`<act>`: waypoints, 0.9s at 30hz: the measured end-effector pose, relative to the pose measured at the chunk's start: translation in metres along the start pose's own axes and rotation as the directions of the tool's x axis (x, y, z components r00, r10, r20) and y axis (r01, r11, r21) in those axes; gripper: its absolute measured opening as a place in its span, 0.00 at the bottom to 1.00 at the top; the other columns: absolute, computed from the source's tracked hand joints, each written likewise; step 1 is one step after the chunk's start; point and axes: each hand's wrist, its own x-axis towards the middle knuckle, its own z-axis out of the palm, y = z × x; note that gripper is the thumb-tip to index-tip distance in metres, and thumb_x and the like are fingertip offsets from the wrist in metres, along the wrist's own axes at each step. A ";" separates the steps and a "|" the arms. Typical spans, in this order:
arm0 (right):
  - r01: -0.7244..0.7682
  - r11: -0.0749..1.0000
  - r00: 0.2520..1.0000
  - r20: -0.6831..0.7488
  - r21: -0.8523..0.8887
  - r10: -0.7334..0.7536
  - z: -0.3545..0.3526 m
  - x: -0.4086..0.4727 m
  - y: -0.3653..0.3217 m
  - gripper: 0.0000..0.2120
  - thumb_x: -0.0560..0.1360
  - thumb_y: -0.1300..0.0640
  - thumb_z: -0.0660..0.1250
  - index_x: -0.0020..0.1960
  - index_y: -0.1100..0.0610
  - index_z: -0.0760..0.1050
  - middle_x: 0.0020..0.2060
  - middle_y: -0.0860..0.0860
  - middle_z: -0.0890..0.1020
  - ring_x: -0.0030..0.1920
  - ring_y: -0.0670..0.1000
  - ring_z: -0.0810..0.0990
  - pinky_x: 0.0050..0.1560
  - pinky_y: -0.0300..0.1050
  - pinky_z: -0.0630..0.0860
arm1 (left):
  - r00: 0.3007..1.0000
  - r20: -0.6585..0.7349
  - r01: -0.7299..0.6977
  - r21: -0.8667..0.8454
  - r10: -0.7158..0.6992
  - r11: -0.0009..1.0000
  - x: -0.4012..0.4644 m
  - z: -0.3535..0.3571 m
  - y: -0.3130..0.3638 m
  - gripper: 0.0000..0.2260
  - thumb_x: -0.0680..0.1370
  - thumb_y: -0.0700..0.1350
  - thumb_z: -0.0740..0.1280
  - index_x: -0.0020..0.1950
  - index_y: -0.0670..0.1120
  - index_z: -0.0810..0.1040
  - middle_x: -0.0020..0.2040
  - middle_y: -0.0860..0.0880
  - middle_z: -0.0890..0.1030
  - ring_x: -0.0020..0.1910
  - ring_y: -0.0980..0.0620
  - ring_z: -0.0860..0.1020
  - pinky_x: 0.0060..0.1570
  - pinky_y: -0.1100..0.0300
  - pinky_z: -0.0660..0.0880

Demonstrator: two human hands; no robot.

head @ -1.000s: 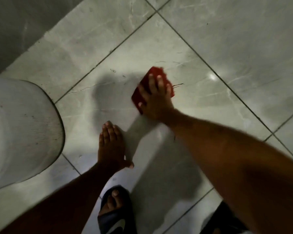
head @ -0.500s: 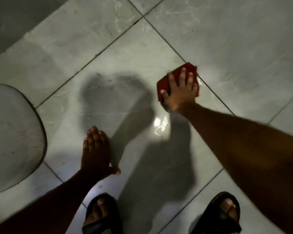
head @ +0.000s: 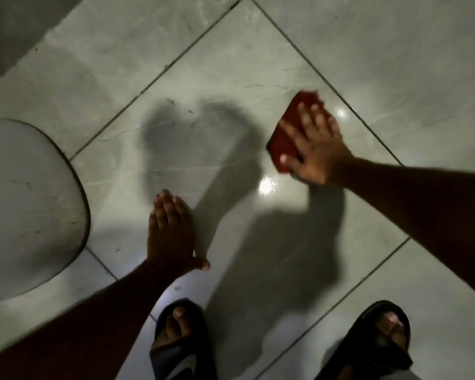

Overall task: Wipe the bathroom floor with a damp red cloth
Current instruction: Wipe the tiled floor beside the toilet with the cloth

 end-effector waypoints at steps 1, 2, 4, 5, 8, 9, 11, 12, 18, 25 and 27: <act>-0.188 0.980 0.982 0.022 0.067 0.187 -0.011 0.021 0.007 0.39 0.70 0.31 0.53 0.77 0.42 0.46 0.79 0.60 0.45 0.77 0.65 0.44 0.73 0.70 0.48 | 1.000 -0.002 0.005 -0.001 -0.005 1.000 0.001 0.000 0.000 0.72 0.52 0.71 0.74 0.72 0.32 0.34 0.74 0.27 0.37 0.74 0.28 0.40 0.75 0.38 0.48; -0.298 0.948 0.955 0.051 0.114 0.294 -0.018 0.030 0.009 0.39 0.71 0.30 0.54 0.76 0.41 0.43 0.79 0.58 0.43 0.77 0.64 0.42 0.72 0.69 0.45 | 1.000 -0.007 0.009 -0.002 -0.009 1.000 0.002 -0.001 0.000 0.72 0.52 0.71 0.74 0.72 0.32 0.34 0.74 0.27 0.37 0.74 0.28 0.40 0.75 0.38 0.48; -0.423 0.890 0.905 0.039 0.172 0.423 -0.017 0.014 0.002 0.39 0.73 0.32 0.58 0.77 0.43 0.44 0.79 0.59 0.42 0.77 0.64 0.41 0.73 0.67 0.45 | 1.000 0.006 0.025 -0.016 -0.025 1.000 0.001 -0.003 0.002 0.72 0.52 0.70 0.75 0.72 0.32 0.33 0.74 0.27 0.36 0.74 0.28 0.39 0.75 0.38 0.48; -0.495 0.847 0.864 0.007 0.196 0.503 -0.010 -0.009 -0.004 0.39 0.75 0.34 0.60 0.78 0.46 0.46 0.79 0.60 0.44 0.77 0.65 0.43 0.73 0.68 0.47 | 0.999 0.014 0.032 -0.025 -0.032 0.999 0.001 -0.003 0.003 0.72 0.52 0.70 0.76 0.72 0.32 0.33 0.74 0.27 0.36 0.74 0.28 0.39 0.75 0.38 0.47; -0.705 0.662 0.688 0.021 0.256 0.725 0.022 -0.101 -0.052 0.37 0.77 0.38 0.59 0.78 0.53 0.51 0.77 0.67 0.49 0.75 0.70 0.48 0.72 0.70 0.51 | 0.999 0.021 0.038 -0.052 -0.037 0.998 0.001 -0.006 0.004 0.72 0.52 0.68 0.76 0.71 0.32 0.32 0.73 0.27 0.35 0.74 0.28 0.38 0.75 0.38 0.46; -0.713 0.657 0.686 0.051 0.246 0.726 0.030 -0.128 -0.076 0.36 0.76 0.39 0.56 0.78 0.55 0.53 0.76 0.68 0.51 0.75 0.72 0.50 0.70 0.72 0.53 | 0.999 0.029 0.039 -0.061 -0.037 0.997 0.001 -0.007 0.004 0.72 0.53 0.68 0.77 0.71 0.32 0.32 0.73 0.27 0.34 0.74 0.28 0.37 0.75 0.38 0.45; -0.568 0.803 0.823 0.101 0.183 0.559 0.039 -0.162 -0.126 0.35 0.73 0.40 0.54 0.76 0.56 0.59 0.75 0.70 0.56 0.73 0.74 0.55 0.67 0.74 0.58 | 0.998 0.050 0.038 -0.070 -0.035 0.997 -0.001 -0.010 0.004 0.71 0.54 0.67 0.77 0.72 0.32 0.32 0.73 0.28 0.33 0.73 0.29 0.36 0.75 0.39 0.44; -0.432 0.888 0.900 0.126 0.157 0.416 0.041 -0.167 -0.147 0.34 0.73 0.41 0.57 0.76 0.55 0.61 0.74 0.69 0.58 0.72 0.74 0.56 0.66 0.74 0.59 | 0.998 0.057 0.039 -0.077 -0.035 0.996 -0.003 -0.012 0.004 0.70 0.55 0.67 0.77 0.72 0.33 0.32 0.73 0.28 0.33 0.73 0.29 0.35 0.75 0.39 0.44; 0.155 0.983 0.988 0.007 0.096 -0.156 0.014 0.028 -0.198 0.32 0.73 0.42 0.62 0.75 0.46 0.59 0.78 0.60 0.52 0.76 0.67 0.48 0.71 0.71 0.51 | 0.998 0.012 0.057 -0.051 -0.056 0.997 -0.002 -0.008 0.005 0.70 0.55 0.67 0.77 0.72 0.33 0.33 0.74 0.29 0.35 0.74 0.30 0.37 0.76 0.40 0.44; 0.121 0.992 0.992 -0.043 0.021 -0.120 -0.022 0.110 -0.160 0.33 0.74 0.38 0.60 0.76 0.45 0.56 0.78 0.59 0.54 0.76 0.66 0.50 0.71 0.71 0.54 | 0.997 0.046 0.071 -0.048 -0.068 0.996 0.002 -0.005 0.003 0.71 0.55 0.66 0.77 0.71 0.33 0.30 0.72 0.30 0.30 0.73 0.31 0.33 0.74 0.41 0.38; -0.141 0.981 0.988 -0.051 0.133 0.149 -0.007 0.050 -0.142 0.33 0.74 0.38 0.59 0.76 0.45 0.56 0.78 0.60 0.54 0.76 0.66 0.49 0.72 0.70 0.52 | 0.994 0.066 0.088 -0.036 -0.085 0.995 0.000 -0.010 0.007 0.70 0.56 0.65 0.77 0.71 0.32 0.31 0.73 0.28 0.32 0.73 0.29 0.35 0.75 0.40 0.41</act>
